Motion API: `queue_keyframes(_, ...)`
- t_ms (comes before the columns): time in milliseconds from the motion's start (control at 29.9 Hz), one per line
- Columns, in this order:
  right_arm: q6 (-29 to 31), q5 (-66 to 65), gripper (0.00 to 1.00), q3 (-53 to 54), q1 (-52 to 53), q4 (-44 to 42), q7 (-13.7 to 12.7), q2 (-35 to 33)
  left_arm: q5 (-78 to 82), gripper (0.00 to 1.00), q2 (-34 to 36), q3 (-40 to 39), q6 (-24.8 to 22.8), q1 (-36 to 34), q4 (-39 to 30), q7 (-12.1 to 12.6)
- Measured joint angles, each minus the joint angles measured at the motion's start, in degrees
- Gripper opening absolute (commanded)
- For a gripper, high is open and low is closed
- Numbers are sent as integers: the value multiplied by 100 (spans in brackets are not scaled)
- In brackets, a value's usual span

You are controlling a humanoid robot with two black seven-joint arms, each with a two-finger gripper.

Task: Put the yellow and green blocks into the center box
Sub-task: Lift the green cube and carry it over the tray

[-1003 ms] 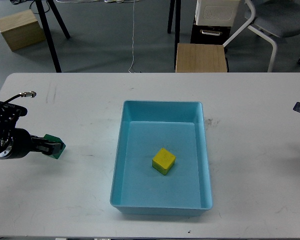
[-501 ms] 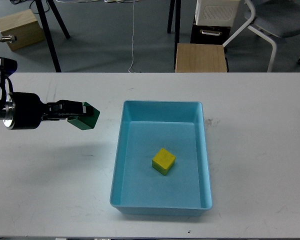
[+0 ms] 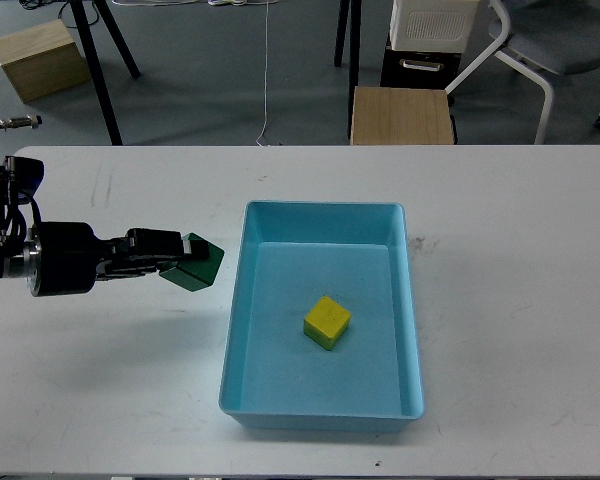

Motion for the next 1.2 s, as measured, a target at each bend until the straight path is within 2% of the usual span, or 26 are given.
queue_keyframes(134, 13, 28, 99, 105, 69, -32, -182, 97, -182, 54, 90, -50, 0, 38, -262, 30)
queue_keyframes(267, -23, 48, 99, 338, 702, -135, -601, 136, -98, 54, -192, 107, -1, 300, -315, 65)
queue_keyframes(468, -63, -20, 99, 246, 2106, -671, -1385, 352, 83, 54, -416, 141, 0, 501, -315, 83)
queue_keyframes(535, -67, -25, 99, -11, 2524, -817, -1512, 396, 114, 54, -472, 141, 0, 514, -305, 87)
queue_keyframes(769, -67, 34, 99, -1044, 3512, -927, -1567, 401, 208, 54, -1030, 152, 0, 438, 96, 100)
queue_keyframes(1036, -65, 40, 99, -1196, 3785, -1160, -1658, 623, 289, 54, -2274, 863, -1, 133, 822, 108)
queue_keyframes(1204, -66, 40, 99, -1380, 3803, -1189, -1671, 692, 356, 54, -2609, 1032, 0, -196, 1152, 115)
